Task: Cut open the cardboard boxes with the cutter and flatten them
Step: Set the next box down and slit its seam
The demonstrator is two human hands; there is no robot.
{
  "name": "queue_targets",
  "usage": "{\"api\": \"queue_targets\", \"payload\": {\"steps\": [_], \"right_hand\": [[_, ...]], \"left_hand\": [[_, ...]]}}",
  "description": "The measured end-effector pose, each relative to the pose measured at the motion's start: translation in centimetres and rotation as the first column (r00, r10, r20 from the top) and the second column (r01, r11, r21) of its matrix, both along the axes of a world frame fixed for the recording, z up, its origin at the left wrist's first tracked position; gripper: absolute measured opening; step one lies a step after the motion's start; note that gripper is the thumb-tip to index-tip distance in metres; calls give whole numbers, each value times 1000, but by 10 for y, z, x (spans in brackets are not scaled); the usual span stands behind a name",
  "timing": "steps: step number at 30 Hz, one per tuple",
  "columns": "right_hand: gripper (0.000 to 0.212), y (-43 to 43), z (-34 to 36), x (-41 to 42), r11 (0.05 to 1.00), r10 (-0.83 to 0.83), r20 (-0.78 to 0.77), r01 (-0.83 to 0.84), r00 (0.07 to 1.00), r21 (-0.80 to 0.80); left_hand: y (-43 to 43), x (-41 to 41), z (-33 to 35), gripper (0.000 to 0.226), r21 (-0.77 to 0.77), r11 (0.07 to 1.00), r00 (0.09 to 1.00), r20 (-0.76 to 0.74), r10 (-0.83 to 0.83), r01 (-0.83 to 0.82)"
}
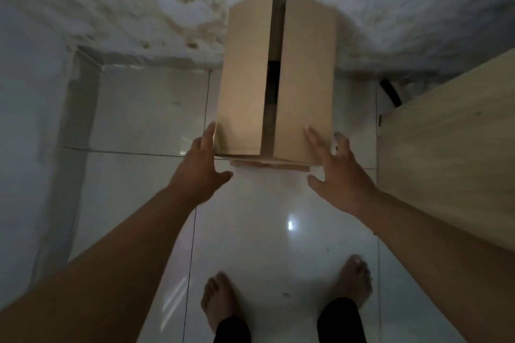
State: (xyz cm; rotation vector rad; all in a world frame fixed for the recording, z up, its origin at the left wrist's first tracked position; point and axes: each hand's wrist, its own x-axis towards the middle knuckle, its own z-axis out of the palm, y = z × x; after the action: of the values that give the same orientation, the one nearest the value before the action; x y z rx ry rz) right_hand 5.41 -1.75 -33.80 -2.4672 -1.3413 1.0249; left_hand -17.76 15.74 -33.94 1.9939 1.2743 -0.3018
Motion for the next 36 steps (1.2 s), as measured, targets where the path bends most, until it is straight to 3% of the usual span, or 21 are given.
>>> {"api": "queue_targets", "payload": {"steps": [6,10,16,23,31,36], "right_hand": [[104,3,-42,-1,971,-78,-41,85,996,225],[103,9,-51,1,962,-124,-19,125,992,244],[105,11,-31,-8,955,-158,5,151,987,253],[106,3,60,-39,945,-179,12,168,984,280],[105,-30,223,-83,891,-258,-31,250,966,378],[104,-62,333,-97,879,-263,68,210,962,428]], "left_hand": [[30,1,-61,125,-16,997,980,187,-67,72],[29,10,-78,121,-106,993,937,340,77,-43],[18,8,-58,119,-180,980,872,463,158,-83],[5,-14,42,107,-199,976,813,551,189,-92],[-17,-49,207,105,-147,989,780,618,101,-12],[-45,-61,317,109,-96,995,739,671,59,7]]}}
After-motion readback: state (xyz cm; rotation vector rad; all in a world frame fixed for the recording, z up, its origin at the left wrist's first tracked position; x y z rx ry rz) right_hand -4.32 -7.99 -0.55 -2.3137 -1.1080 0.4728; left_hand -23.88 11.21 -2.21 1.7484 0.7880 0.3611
